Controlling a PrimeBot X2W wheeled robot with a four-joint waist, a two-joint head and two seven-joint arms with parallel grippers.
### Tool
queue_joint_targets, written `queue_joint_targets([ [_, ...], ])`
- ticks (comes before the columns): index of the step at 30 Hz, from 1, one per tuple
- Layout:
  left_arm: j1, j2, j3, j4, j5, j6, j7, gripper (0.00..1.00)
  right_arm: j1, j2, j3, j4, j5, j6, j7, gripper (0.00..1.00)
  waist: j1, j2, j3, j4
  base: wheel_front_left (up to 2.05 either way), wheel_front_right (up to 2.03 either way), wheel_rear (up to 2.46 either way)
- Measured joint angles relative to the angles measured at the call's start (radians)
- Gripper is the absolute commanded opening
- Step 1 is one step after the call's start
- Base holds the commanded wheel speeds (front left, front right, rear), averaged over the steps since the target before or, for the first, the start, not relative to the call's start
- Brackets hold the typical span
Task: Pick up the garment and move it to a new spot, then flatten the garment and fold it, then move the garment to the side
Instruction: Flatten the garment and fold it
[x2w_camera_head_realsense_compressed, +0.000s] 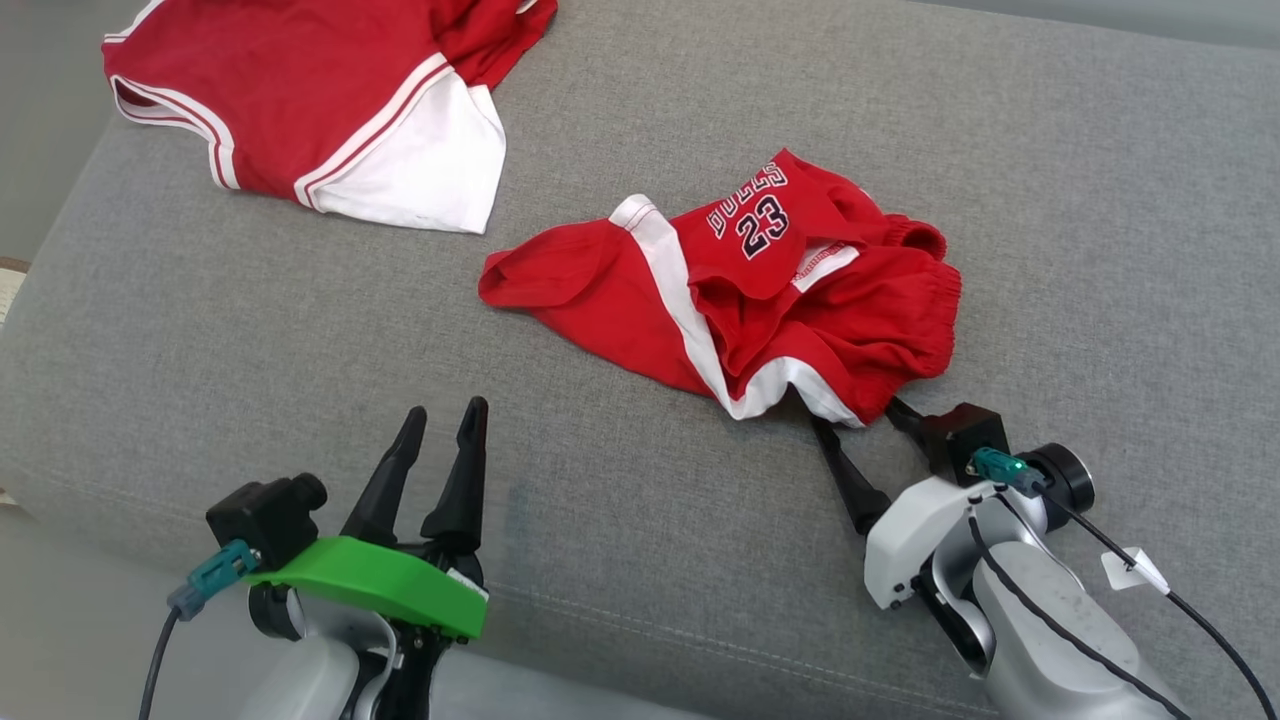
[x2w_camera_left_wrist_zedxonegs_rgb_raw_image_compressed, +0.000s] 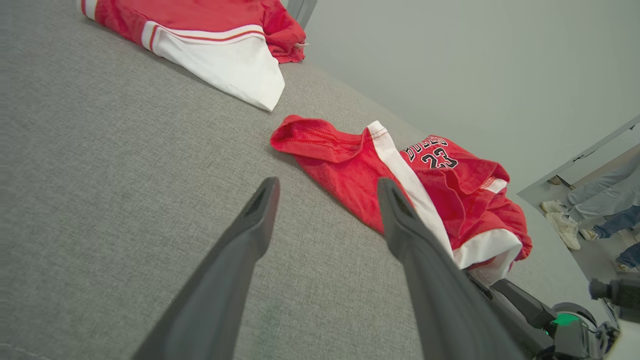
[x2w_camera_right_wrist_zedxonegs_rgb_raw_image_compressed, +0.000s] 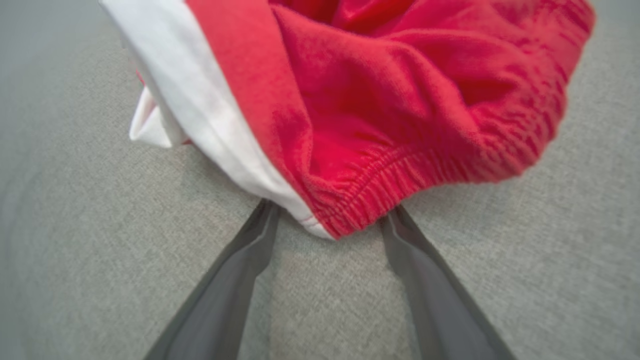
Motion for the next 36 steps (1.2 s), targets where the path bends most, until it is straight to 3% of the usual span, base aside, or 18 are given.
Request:
queue_joint_targets([
  [3,0.002,-0.001,0.011,0.000,0.006,0.000,0.000,1.00,-0.012,0.000,0.008,0.014,0.017,0.004,-0.007,1.00,0.0000,0.0000,0.002,0.003,0.00,0.00,0.00],
  [4,0.002,-0.002,0.012,0.000,0.006,0.000,0.000,1.00,-0.015,0.000,0.010,0.018,0.018,0.008,-0.007,0.94,0.0000,0.0000,0.001,0.003,0.00,0.00,0.00],
  [6,0.004,-0.004,0.018,0.001,0.006,-0.002,0.000,1.00,-0.018,0.001,0.015,0.025,0.024,0.008,-0.016,0.42,0.0000,0.0000,0.000,0.002,0.00,0.00,0.00],
  [9,0.022,-0.006,0.047,0.001,0.010,-0.003,0.000,1.00,-0.021,0.000,0.030,0.037,0.031,0.008,-0.018,0.01,0.0000,0.0000,-0.004,-0.003,0.00,0.00,0.00],
  [21,0.040,0.012,0.118,-0.004,0.028,-0.003,0.000,1.00,-0.017,0.002,0.073,0.037,0.052,0.017,-0.026,0.00,0.0000,0.0000,-0.018,-0.071,0.00,0.00,0.00],
  [31,0.056,0.035,0.107,0.021,0.064,-0.013,0.000,1.00,-0.015,-0.078,0.076,-0.028,0.085,0.018,-0.024,0.00,0.0000,0.0000,-0.044,-0.165,0.00,0.00,0.00],
  [36,0.049,0.050,0.064,0.041,0.076,-0.031,0.042,1.00,-0.011,-0.111,0.133,-0.057,0.095,0.019,0.011,0.00,0.0000,0.0000,-0.051,-0.207,0.00,0.00,0.00],
])
